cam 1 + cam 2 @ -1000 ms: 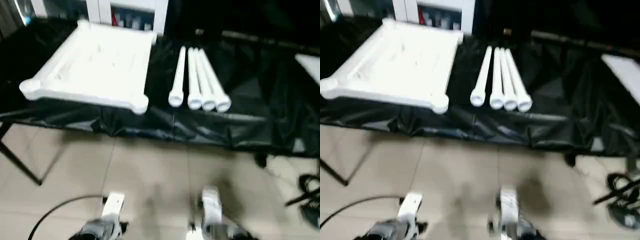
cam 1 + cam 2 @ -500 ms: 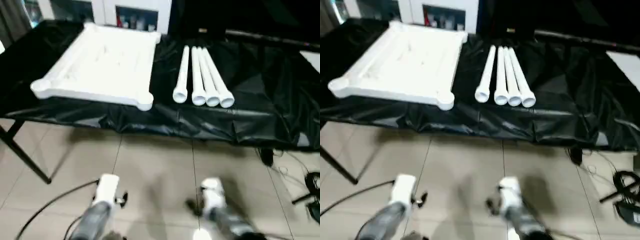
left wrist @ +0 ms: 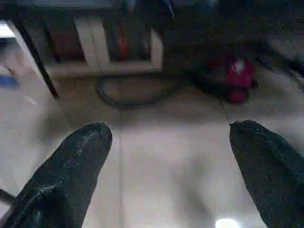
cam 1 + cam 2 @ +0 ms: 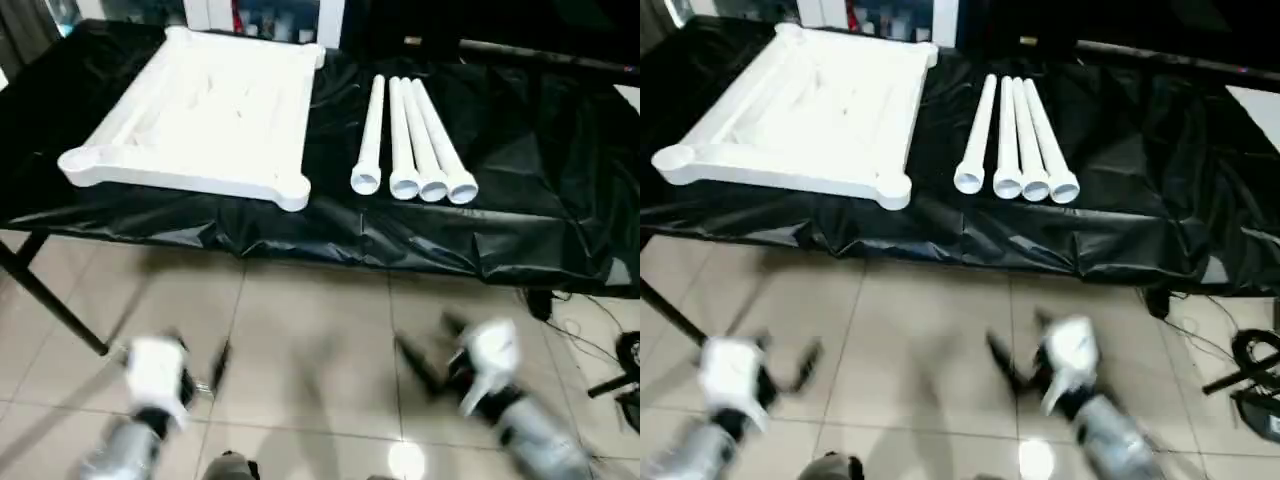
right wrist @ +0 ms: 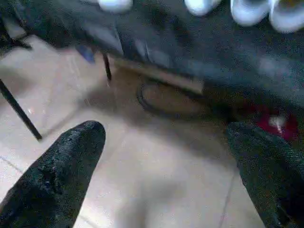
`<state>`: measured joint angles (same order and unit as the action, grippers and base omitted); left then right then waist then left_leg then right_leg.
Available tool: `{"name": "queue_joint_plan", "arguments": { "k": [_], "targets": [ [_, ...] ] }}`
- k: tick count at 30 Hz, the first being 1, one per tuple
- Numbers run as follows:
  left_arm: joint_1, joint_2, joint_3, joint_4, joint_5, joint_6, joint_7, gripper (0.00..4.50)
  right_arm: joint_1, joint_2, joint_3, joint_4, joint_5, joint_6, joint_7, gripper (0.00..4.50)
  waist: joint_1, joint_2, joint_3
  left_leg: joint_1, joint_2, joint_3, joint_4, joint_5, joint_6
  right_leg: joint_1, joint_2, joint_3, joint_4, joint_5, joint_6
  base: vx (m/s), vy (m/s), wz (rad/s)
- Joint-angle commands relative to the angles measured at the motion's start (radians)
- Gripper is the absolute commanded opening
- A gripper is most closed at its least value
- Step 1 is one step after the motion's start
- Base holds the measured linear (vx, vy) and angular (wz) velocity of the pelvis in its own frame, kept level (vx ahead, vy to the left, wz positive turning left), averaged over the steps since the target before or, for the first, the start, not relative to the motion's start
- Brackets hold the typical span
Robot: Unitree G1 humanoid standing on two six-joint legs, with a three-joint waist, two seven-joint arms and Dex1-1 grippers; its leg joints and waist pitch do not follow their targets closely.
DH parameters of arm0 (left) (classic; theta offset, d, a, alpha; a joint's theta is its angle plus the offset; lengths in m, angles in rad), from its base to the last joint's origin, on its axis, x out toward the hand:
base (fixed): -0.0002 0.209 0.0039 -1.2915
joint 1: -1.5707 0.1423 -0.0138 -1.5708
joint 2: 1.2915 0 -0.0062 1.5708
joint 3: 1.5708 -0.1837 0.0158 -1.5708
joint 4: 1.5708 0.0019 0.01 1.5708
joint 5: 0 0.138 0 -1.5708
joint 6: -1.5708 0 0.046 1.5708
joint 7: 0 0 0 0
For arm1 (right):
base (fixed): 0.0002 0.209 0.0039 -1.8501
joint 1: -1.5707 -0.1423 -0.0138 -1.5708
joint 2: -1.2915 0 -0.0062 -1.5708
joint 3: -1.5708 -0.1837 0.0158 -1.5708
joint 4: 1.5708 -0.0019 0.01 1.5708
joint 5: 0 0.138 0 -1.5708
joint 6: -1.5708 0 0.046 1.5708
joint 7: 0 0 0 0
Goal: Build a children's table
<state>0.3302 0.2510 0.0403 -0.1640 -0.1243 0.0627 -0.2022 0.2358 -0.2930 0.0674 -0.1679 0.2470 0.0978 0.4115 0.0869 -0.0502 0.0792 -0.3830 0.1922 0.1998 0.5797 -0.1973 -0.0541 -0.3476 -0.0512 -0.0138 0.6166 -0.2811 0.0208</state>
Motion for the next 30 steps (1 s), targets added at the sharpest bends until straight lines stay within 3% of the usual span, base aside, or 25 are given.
{"name": "queue_joint_plan", "arguments": {
  "k": [1,3,7,9,11,13,15,18,19,21,23,24,25,26,27,29,30],
  "targets": [
    [0.005,0.005,0.036,-0.155,-0.011,0.084,0.043,4.49,-0.003,-0.035,-0.061,-0.143,0.075,0.086,-0.014,4.50,-0.001,0.019,-0.044,0.028,0.063,-0.039,-0.079,-0.196,0.019,0.011,-0.069,0.040,-0.068,0.126,-0.114,0.000,0.000,0.00],
    [0.006,0.003,0.049,-0.220,-0.013,0.132,0.062,4.49,-0.001,-0.049,-0.083,-0.198,0.106,0.128,-0.018,4.50,0.003,0.017,-0.050,0.027,0.055,-0.038,-0.070,-0.140,0.023,0.014,-0.067,0.037,-0.060,0.224,-0.100,0.000,0.000,0.00],
    [-0.003,-0.020,0.078,-0.347,-0.007,0.225,0.125,4.49,-0.014,-0.071,-0.153,-0.258,0.166,0.205,-0.043,4.50,0.001,0.020,-0.058,0.027,0.047,-0.038,-0.062,-0.114,0.009,0.014,-0.061,0.035,-0.055,0.273,-0.078,0.000,0.000,0.00],
    [0.003,-0.036,0.083,-0.418,-0.019,0.272,0.148,4.49,-0.023,-0.082,-0.200,-0.274,0.197,0.249,-0.057,4.50,0.002,0.005,-0.061,0.027,0.047,-0.038,-0.059,-0.115,-0.001,0.018,-0.059,0.032,-0.056,0.283,-0.066,0.000,0.000,0.00],
    [0.005,-0.043,0.082,-0.446,-0.021,0.299,0.155,4.49,-0.026,-0.086,-0.218,-0.279,0.213,0.271,-0.066,4.50,0.006,0.012,-0.062,0.028,0.045,-0.039,-0.059,-0.120,-0.003,0.017,-0.061,0.032,-0.055,0.268,-0.062,0.000,0.000,0.00],
    [0.003,-0.064,0.072,-0.479,-0.016,0.334,0.178,4.49,-0.042,-0.091,-0.248,-0.276,0.204,0.312,-0.106,4.50,0.007,0.004,-0.060,0.027,0.044,-0.040,-0.062,-0.148,-0.008,0.015,-0.063,0.031,-0.062,0.182,-0.049,0.000,0.000,0.00],
    [-0.010,-0.065,0.052,-0.476,0.017,0.338,0.188,4.49,-0.063,-0.079,-0.261,-0.259,0.173,0.312,-0.146,4.50,0.010,0.007,-0.060,0.027,0.044,-0.039,-0.063,-0.156,-0.019,0.009,-0.063,0.032,-0.068,0.118,-0.040,0.000,0.000,0.00],
    [-0.090,-0.072,0.069,-0.476,0.001,0.360,0.203,4.49,-0.120,-0.042,-0.301,-0.224,0.229,0.313,-0.188,4.50,0.011,0.008,-0.063,0.031,0.042,-0.040,-0.065,-0.179,-0.033,0.005,-0.066,0.032,-0.070,0.046,-0.034,0.000,0.000,0.00],
    [-0.120,-0.072,0.089,-0.464,-0.009,0.359,0.209,4.49,-0.139,-0.027,-0.306,-0.204,0.234,0.279,-0.187,4.50,0.011,0.008,-0.063,0.031,0.042,-0.040,-0.065,-0.179,-0.033,0.005,-0.066,0.032,-0.070,0.046,-0.034,0.000,0.000,0.00],
    [-0.204,-0.039,0.118,-0.385,-0.015,0.321,0.183,4.49,-0.186,0.034,-0.301,-0.122,0.232,0.205,-0.192,4.50,0.007,-0.005,-0.065,0.030,0.041,-0.034,-0.060,-0.178,-0.033,-0.001,-0.067,0.035,-0.071,0.003,-0.038,0.000,0.000,0.00],
    [-0.231,-0.031,0.124,-0.346,-0.018,0.301,0.169,4.49,-0.201,0.061,-0.296,-0.086,0.237,0.203,-0.197,4.50,0.002,-0.002,-0.066,0.032,0.037,-0.032,-0.060,-0.184,-0.034,-0.007,-0.065,0.036,-0.073,-0.019,-0.035,0.000,0.000,0.00],
    [-0.256,-0.039,0.128,-0.312,-0.042,0.303,0.155,4.49,-0.218,0.081,-0.296,-0.050,0.248,0.220,-0.202,4.50,0.001,-0.013,-0.069,0.035,0.039,-0.033,-0.063,-0.186,-0.035,-0.009,-0.066,0.036,-0.071,-0.064,-0.033,0.000,0.000,0.00],
    [-0.285,-0.022,0.114,-0.249,-0.031,0.266,0.125,4.49,-0.243,0.098,-0.277,-0.016,0.219,0.210,-0.218,4.50,-0.006,-0.041,-0.070,0.034,0.041,-0.030,-0.059,-0.177,-0.032,-0.008,-0.063,0.035,-0.073,-0.056,-0.035,0.000,0.000,0.00],
    [-0.307,-0.009,0.101,-0.203,-0.019,0.237,0.104,4.49,-0.263,0.107,-0.264,0.010,0.196,0.201,-0.229,4.50,0.000,-0.024,-0.072,0.035,0.039,-0.032,-0.061,-0.155,-0.035,-0.009,-0.065,0.034,-0.069,-0.041,-0.037,0.000,0.000,0.00],
    [-0.353,0.006,0.071,-0.118,0.014,0.223,0.090,4.49,-0.301,0.126,-0.255,0.048,0.203,0.210,-0.228,4.50,-0.007,-0.033,-0.077,0.035,0.040,-0.031,-0.060,-0.141,-0.041,-0.009,-0.061,0.033,-0.064,-0.003,-0.033,0.000,0.000,0.00],
    [-0.381,0.000,0.060,-0.074,0.017,0.206,0.083,4.49,-0.323,0.131,-0.250,0.069,0.210,0.218,-0.220,4.50,-0.007,-0.027,-0.079,0.038,0.040,-0.032,-0.061,-0.146,-0.050,-0.011,-0.062,0.032,-0.060,0.009,-0.032,0.000,0.000,0.00],
    [-0.418,-0.008,0.052,-0.007,0.031,0.173,0.090,4.49,-0.343,0.141,-0.238,0.096,0.199,0.207,-0.220,4.50,-0.011,-0.036,-0.081,0.032,0.042,-0.032,-0.060,-0.125,-0.053,-0.005,-0.064,0.031,-0.057,0.063,-0.036,0.000,0.000,0.00]
  ]
}}
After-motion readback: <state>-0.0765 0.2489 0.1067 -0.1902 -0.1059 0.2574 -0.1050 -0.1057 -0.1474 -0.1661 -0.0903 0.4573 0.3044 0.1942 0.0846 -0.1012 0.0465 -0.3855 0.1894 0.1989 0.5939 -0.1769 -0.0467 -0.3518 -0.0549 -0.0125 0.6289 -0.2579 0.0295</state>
